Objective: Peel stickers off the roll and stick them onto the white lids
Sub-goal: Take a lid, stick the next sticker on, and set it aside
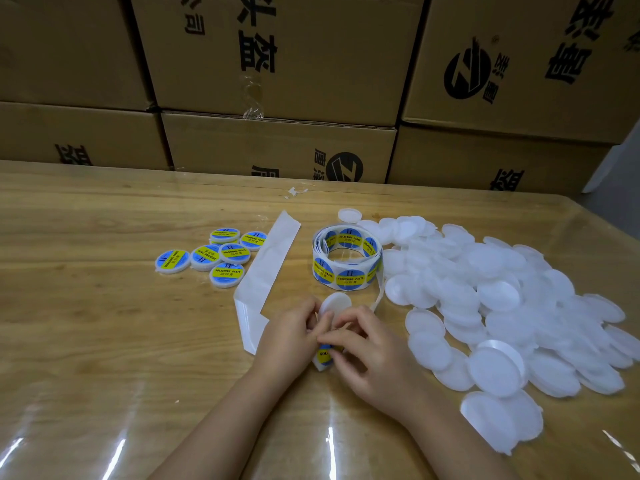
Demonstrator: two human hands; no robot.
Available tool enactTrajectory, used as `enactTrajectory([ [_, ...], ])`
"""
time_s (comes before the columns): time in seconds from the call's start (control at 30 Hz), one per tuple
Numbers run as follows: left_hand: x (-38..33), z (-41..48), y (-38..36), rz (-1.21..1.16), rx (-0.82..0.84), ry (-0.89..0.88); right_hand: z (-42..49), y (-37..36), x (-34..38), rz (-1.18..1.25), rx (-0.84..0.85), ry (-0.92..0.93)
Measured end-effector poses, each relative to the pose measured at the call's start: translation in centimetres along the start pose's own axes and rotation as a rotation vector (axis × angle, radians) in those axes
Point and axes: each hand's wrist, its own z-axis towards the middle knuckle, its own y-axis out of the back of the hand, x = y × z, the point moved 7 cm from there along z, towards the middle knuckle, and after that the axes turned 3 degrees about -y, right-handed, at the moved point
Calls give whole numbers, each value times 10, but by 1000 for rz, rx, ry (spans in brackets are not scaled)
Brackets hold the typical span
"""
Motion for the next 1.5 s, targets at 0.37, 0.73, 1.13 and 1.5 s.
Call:
enactTrajectory([
  [0.37,1,2,0,-44,-29,29,-2,6,-2,-5,-118,-16],
  [0.73,10,4,1,-193,-68,78,-4,16,-4,5,-277,-28],
  [1.13,11,3,7,-334,-149,123,-8,27,-25,218,-445,-167],
  [1.5,5,2,17,-557,-178,66,-14,29,-56,732,-581,-606],
])
